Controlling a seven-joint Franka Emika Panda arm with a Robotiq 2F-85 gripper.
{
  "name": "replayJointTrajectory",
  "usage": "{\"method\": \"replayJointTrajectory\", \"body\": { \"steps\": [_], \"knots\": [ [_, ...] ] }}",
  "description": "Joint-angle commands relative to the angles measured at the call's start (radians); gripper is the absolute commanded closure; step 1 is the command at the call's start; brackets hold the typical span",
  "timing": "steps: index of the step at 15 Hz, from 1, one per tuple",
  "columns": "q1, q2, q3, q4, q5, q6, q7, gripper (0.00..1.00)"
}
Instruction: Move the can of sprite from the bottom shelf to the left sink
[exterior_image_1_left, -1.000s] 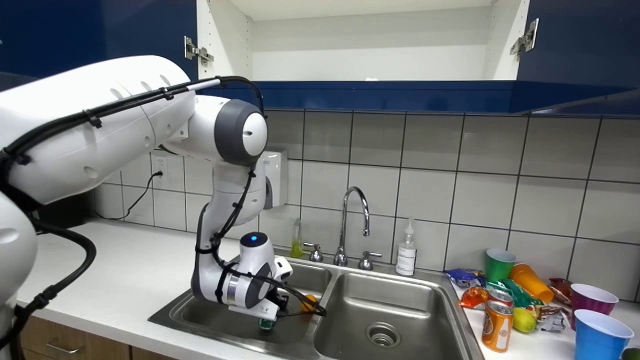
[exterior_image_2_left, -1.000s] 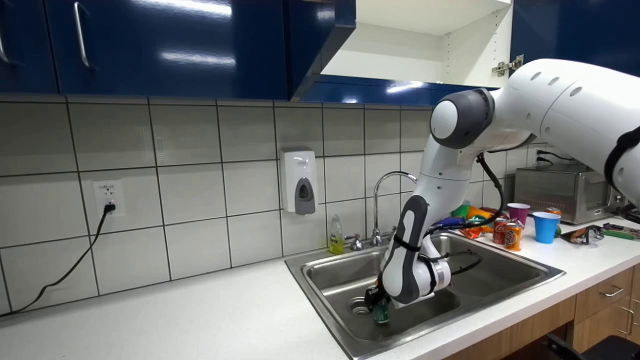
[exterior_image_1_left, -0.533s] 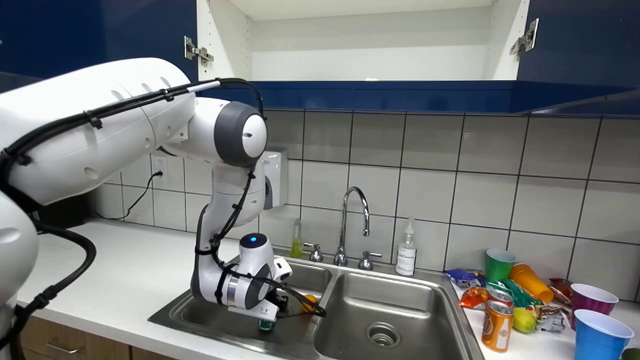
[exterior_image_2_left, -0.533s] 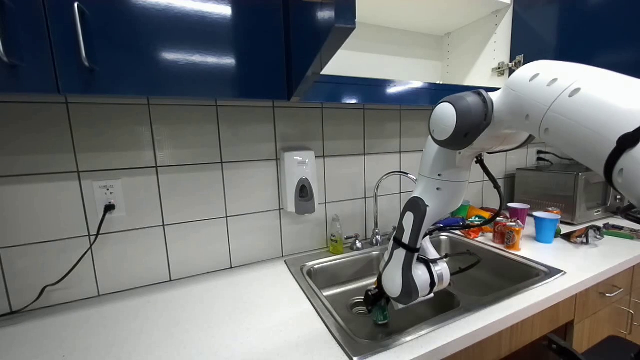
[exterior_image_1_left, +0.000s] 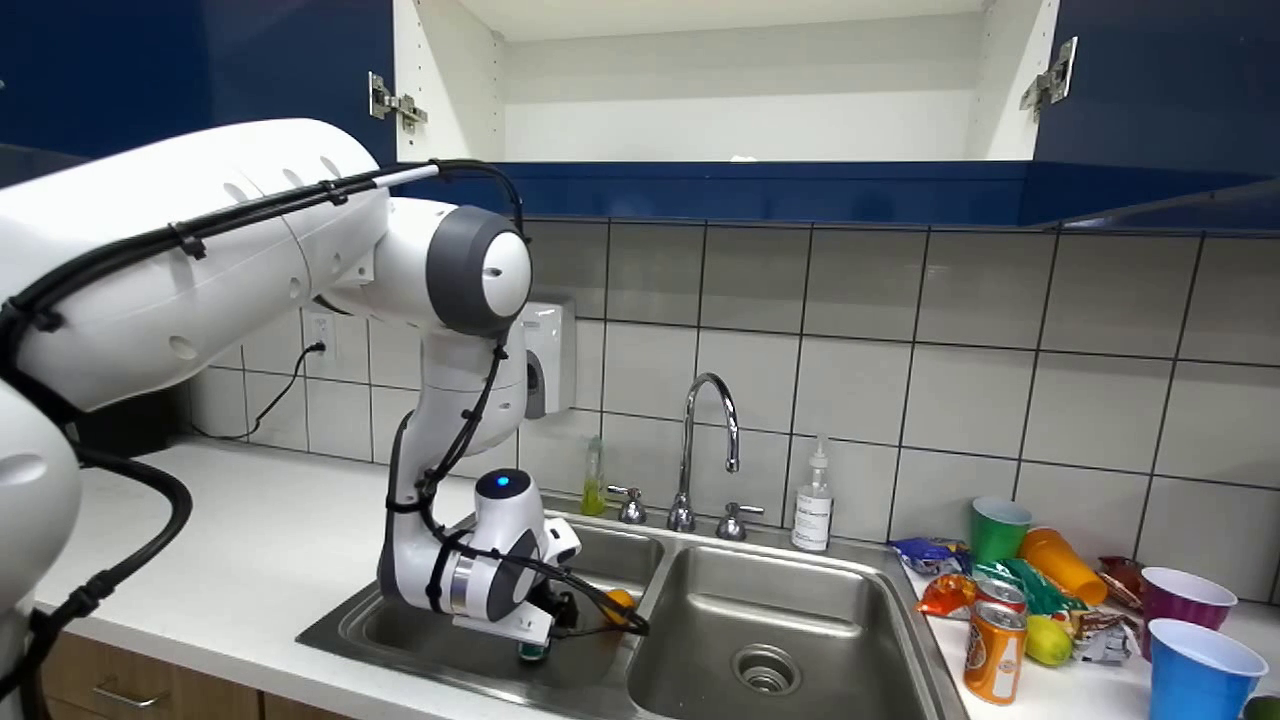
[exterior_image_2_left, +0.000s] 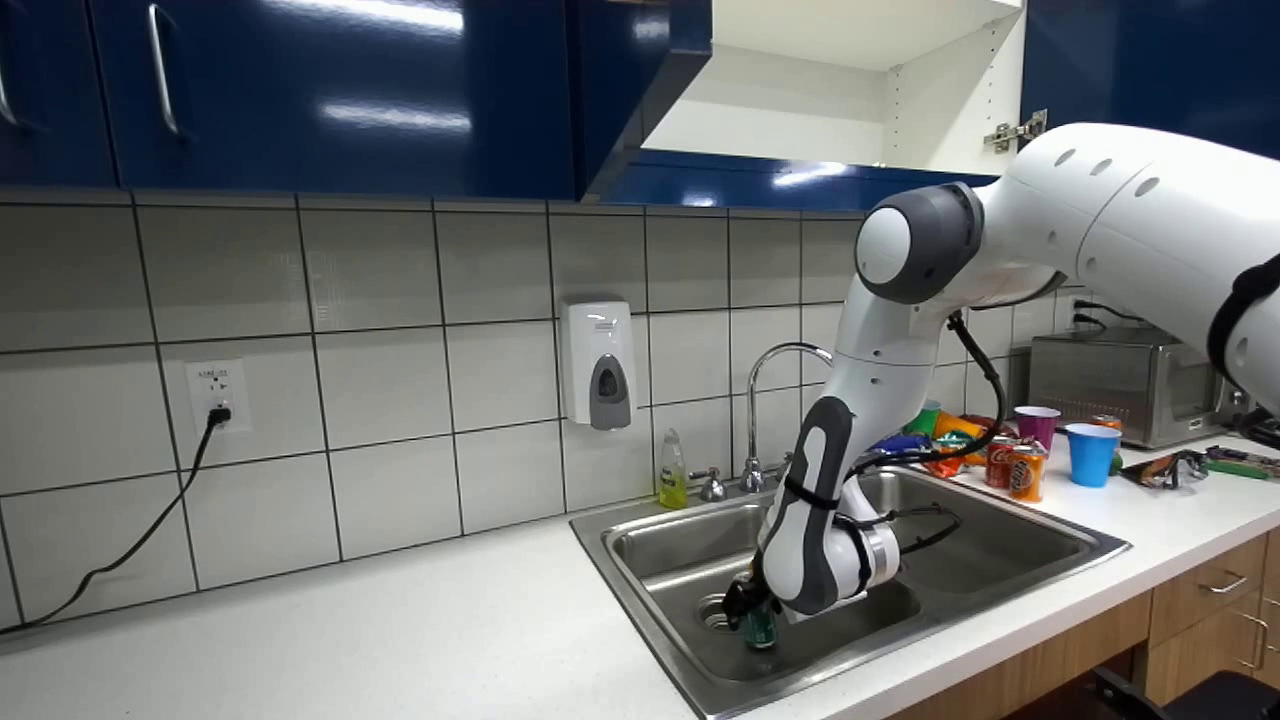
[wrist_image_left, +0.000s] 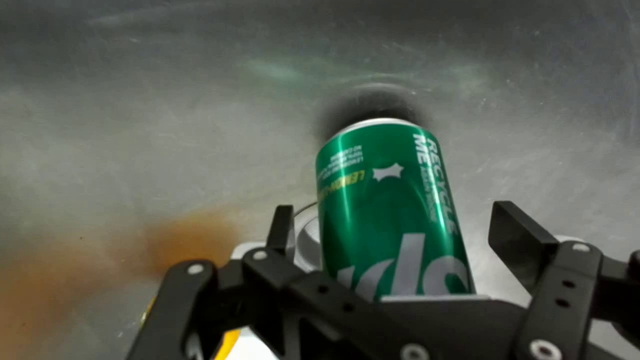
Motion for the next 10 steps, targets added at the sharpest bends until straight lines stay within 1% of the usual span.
{"method": "replayJointTrajectory", "body": {
  "steps": [1, 6, 10],
  "knots": [
    [0.011, -0.035, -0.003, -0.036, 0.002, -0.001, -0.014, 0.0],
    [0.019, -0.08, -0.001, -0.083, 0.004, -0.001, -0.011, 0.0],
    [0.027, -0.129, -0.009, -0.15, 0.019, -0.001, 0.0, 0.0]
  ]
}}
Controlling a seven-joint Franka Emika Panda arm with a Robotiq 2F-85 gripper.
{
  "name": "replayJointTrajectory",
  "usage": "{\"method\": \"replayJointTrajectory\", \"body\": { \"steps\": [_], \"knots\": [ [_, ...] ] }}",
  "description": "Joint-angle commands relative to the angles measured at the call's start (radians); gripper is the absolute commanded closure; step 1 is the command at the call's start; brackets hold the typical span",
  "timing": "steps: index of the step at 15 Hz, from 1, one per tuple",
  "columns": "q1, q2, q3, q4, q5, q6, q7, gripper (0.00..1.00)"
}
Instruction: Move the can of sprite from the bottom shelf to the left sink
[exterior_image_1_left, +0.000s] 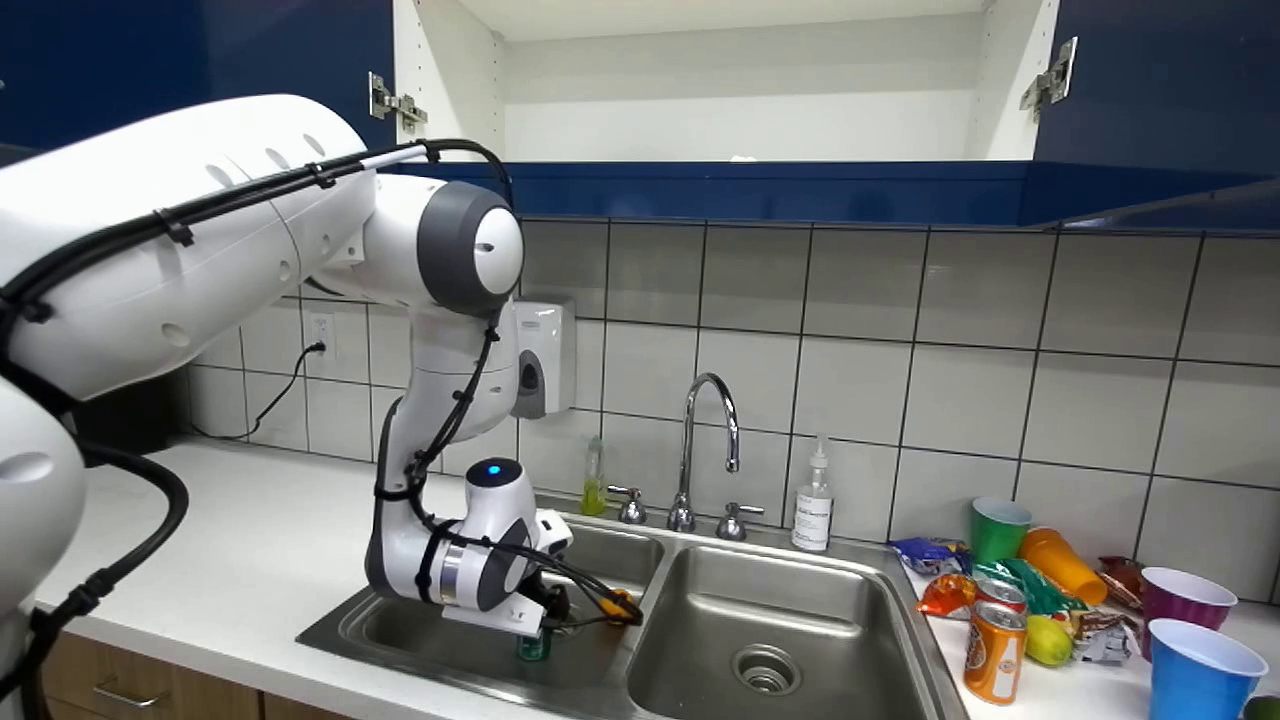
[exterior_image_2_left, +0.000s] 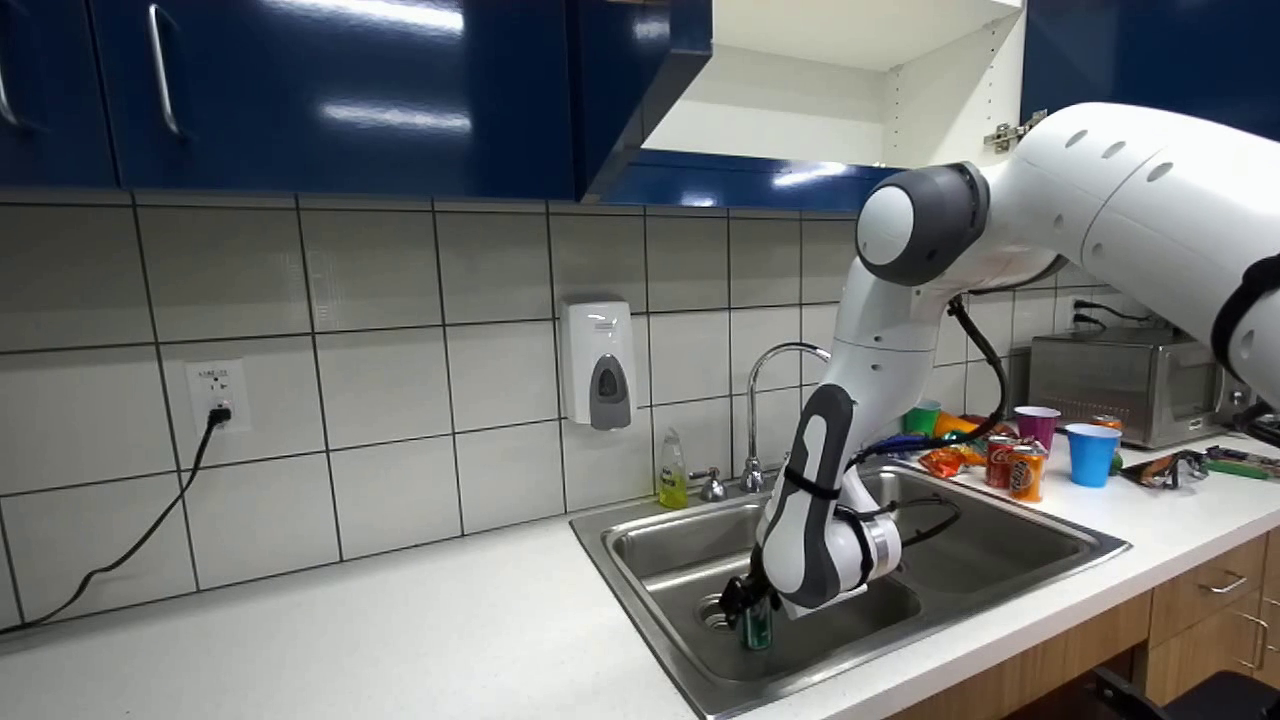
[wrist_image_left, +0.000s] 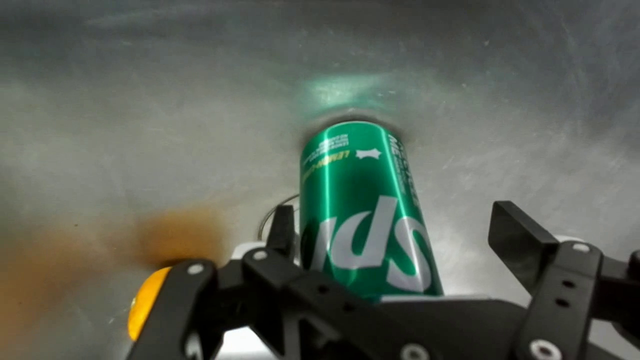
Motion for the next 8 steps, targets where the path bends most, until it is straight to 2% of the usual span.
{"method": "replayJointTrajectory", "body": {
  "steps": [1, 8],
  "knots": [
    [0.007, -0.083, -0.006, -0.104, 0.017, -0.001, 0.0, 0.0],
    [-0.002, -0.157, 0.003, -0.195, 0.016, -0.001, 0.002, 0.0]
  ]
}}
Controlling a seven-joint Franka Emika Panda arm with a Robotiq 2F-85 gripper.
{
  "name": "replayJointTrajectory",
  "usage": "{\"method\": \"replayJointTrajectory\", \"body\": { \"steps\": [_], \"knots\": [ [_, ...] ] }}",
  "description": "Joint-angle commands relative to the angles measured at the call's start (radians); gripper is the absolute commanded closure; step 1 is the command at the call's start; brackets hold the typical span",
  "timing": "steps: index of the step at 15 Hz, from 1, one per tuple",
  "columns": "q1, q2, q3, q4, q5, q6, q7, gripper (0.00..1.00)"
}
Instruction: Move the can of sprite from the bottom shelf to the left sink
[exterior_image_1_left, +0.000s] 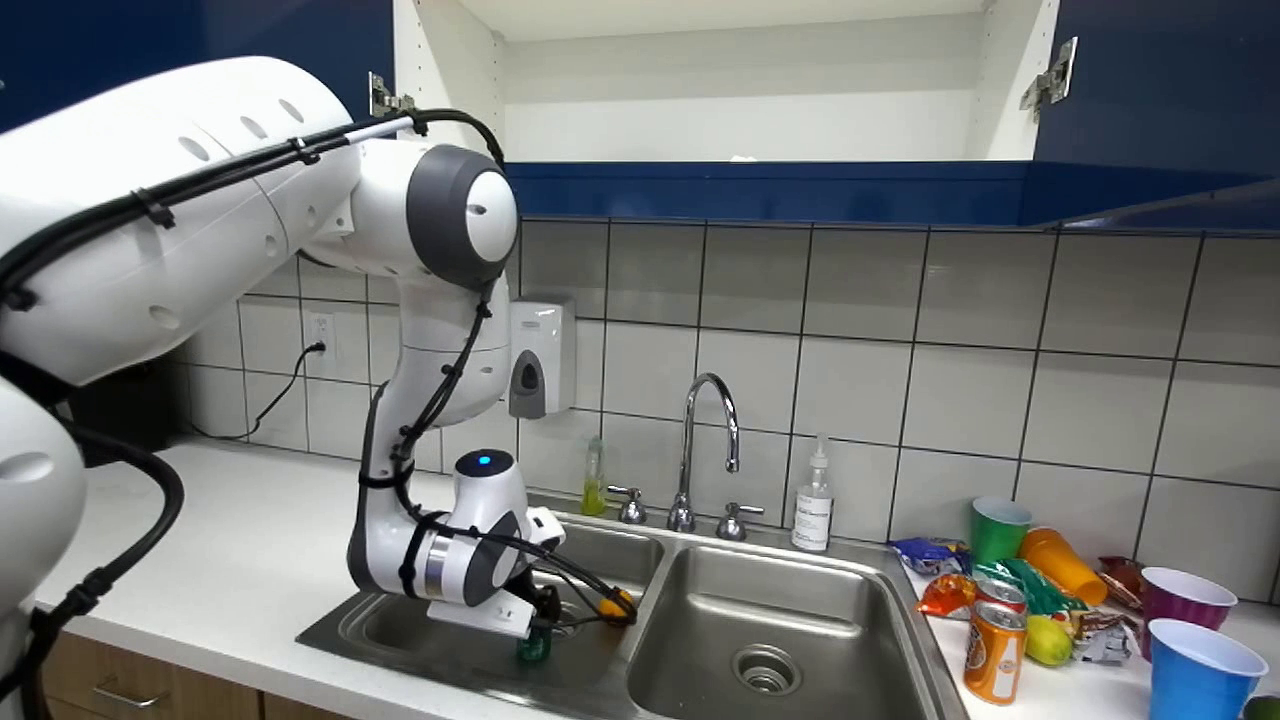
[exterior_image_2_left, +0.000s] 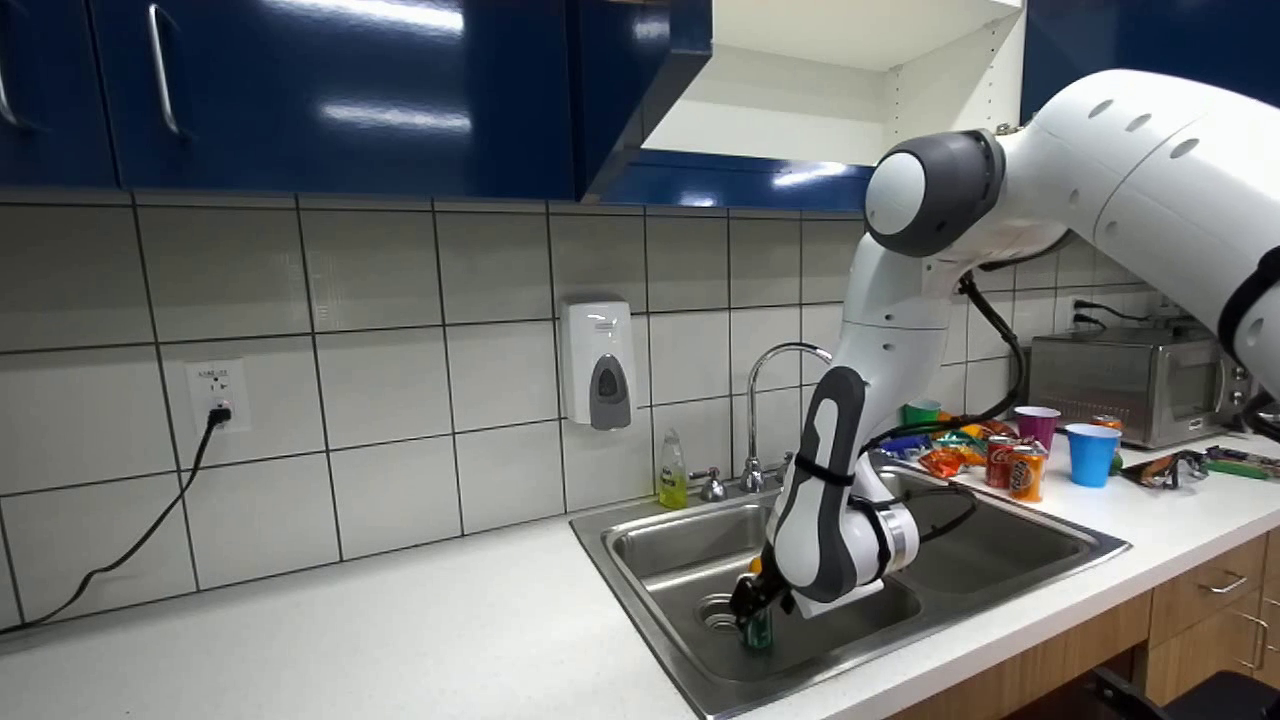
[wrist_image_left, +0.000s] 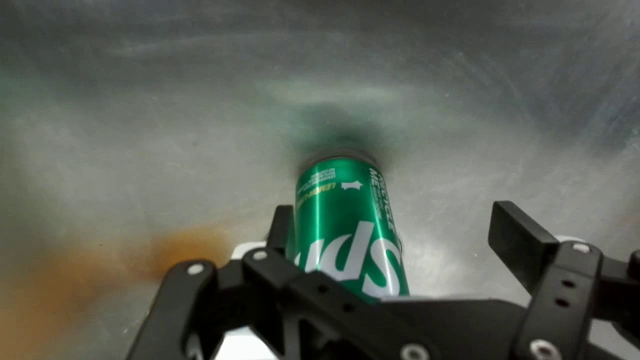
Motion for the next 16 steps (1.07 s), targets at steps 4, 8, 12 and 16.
{"method": "replayJointTrajectory", "body": {
  "steps": [4, 8, 12, 16],
  "knots": [
    [0.003, -0.12, 0.003, -0.111, 0.013, -0.003, 0.0, 0.0],
    [0.004, -0.176, 0.005, -0.158, 0.017, -0.002, 0.005, 0.0],
    [0.014, -0.23, 0.002, -0.203, 0.027, -0.002, 0.01, 0.0],
    [0.025, -0.287, 0.006, -0.255, 0.035, -0.002, 0.015, 0.0]
  ]
}}
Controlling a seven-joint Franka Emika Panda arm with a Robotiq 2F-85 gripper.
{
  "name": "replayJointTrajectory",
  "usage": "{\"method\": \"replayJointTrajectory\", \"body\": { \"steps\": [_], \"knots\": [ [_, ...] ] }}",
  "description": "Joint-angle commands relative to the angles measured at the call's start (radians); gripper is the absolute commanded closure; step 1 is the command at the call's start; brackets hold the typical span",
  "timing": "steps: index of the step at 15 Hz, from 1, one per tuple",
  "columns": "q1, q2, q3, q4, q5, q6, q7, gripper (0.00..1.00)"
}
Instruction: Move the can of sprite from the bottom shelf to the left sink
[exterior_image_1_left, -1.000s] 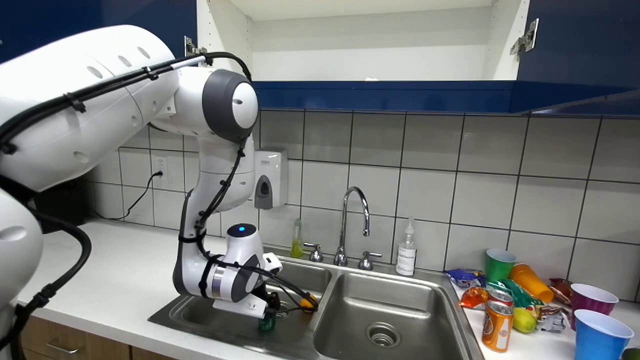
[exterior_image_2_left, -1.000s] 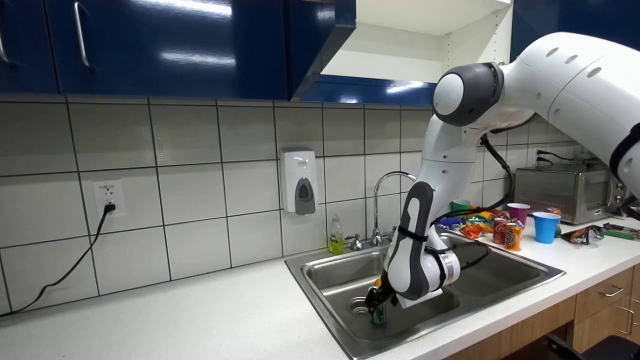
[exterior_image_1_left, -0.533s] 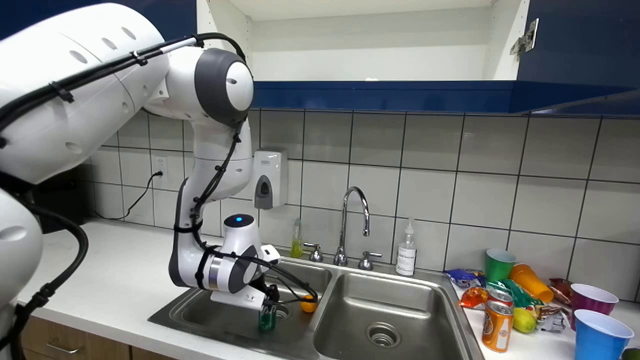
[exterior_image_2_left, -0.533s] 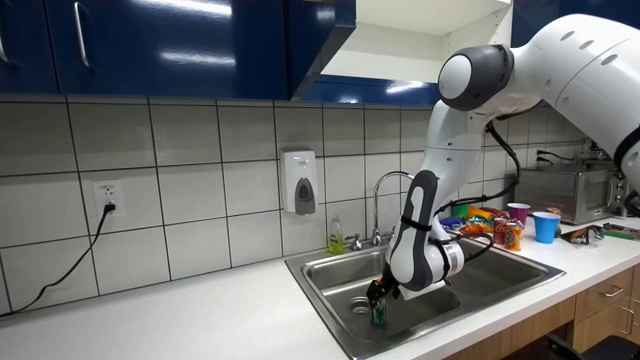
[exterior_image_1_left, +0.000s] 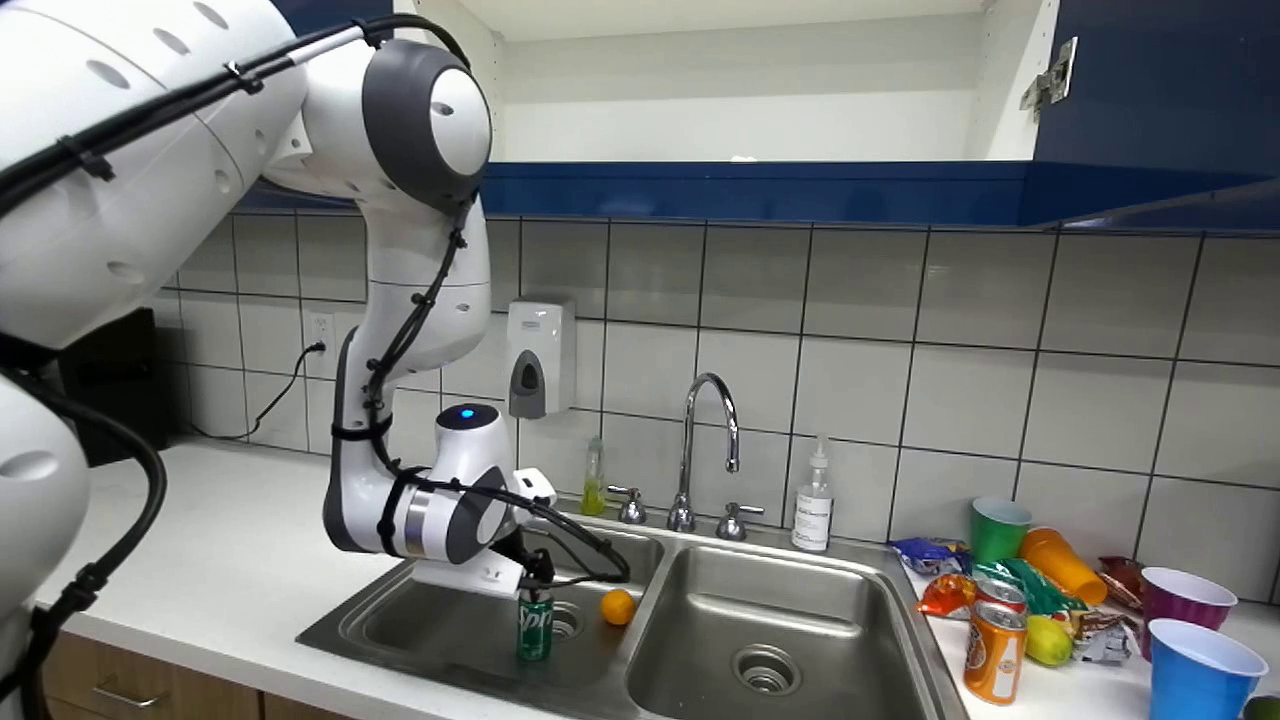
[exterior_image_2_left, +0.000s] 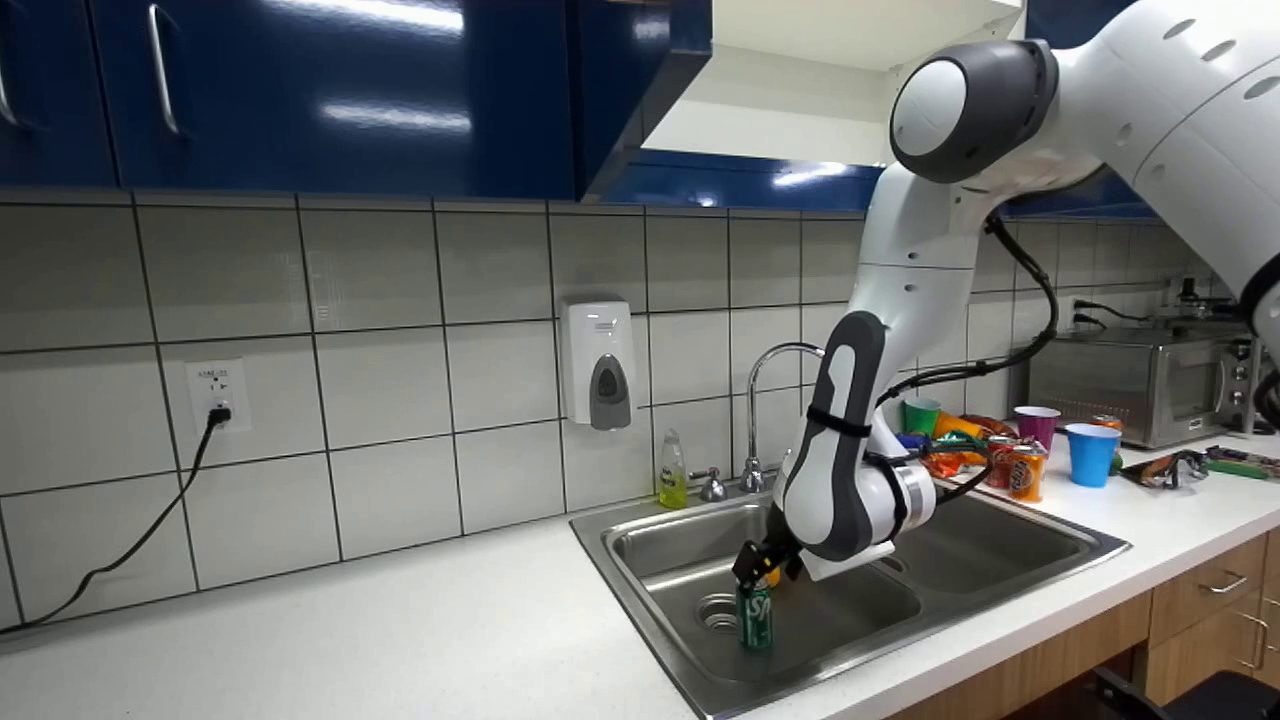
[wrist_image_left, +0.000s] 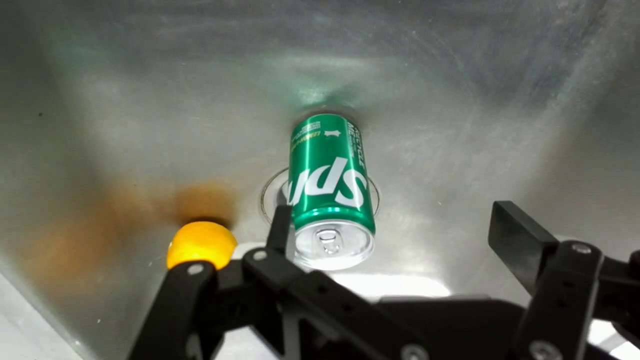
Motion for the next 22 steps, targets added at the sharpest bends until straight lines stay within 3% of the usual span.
{"method": "replayJointTrajectory", "body": {
  "steps": [1, 8, 15, 22],
  "knots": [
    [0.006, -0.091, 0.015, -0.084, 0.017, -0.013, 0.013, 0.0],
    [-0.002, -0.203, 0.062, -0.147, 0.028, -0.099, 0.055, 0.0],
    [-0.1, -0.288, 0.196, -0.159, 0.032, -0.235, 0.09, 0.0],
    [-0.163, -0.356, 0.296, -0.151, 0.144, -0.359, 0.063, 0.0]
  ]
}}
